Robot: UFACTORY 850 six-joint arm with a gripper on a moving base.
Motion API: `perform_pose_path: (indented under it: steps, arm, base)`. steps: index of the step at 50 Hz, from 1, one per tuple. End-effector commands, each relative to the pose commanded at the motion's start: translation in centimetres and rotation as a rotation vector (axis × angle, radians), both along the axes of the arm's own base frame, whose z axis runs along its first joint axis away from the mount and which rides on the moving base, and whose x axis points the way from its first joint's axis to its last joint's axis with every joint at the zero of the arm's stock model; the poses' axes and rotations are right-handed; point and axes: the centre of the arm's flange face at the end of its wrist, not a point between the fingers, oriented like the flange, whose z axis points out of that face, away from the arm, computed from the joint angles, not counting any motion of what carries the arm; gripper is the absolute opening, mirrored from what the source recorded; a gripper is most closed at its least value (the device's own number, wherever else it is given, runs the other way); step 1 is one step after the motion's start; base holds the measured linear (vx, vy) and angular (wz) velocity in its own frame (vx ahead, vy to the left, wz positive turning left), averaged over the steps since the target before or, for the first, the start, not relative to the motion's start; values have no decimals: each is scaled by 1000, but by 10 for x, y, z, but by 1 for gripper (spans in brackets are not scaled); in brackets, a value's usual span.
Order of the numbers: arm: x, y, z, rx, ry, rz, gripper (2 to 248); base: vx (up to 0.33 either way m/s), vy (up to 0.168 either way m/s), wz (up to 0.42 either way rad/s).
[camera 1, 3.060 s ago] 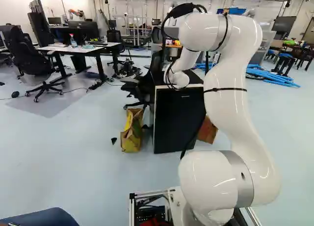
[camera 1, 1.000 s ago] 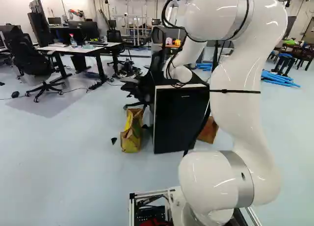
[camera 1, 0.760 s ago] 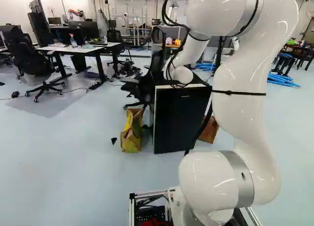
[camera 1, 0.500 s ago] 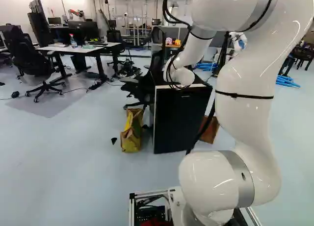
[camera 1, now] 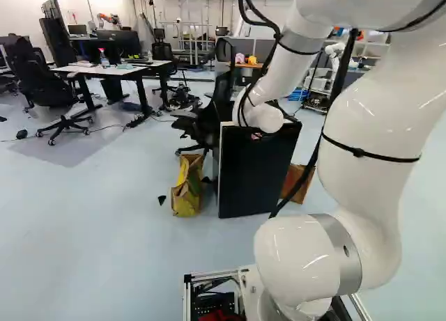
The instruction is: Grab a drink from the fridge
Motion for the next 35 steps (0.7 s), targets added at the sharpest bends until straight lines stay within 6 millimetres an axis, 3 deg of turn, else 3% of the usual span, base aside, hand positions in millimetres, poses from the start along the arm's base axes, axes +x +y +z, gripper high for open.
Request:
perform_pose_path:
  steps: [20, 35]
  arm:
    - [-72, 12, -15, 1, 42, 22, 100]
    - [-114, 17, -27, 0, 66, 35, 100]
  base:
    - [0, 0, 0]
    - [0, 0, 0]
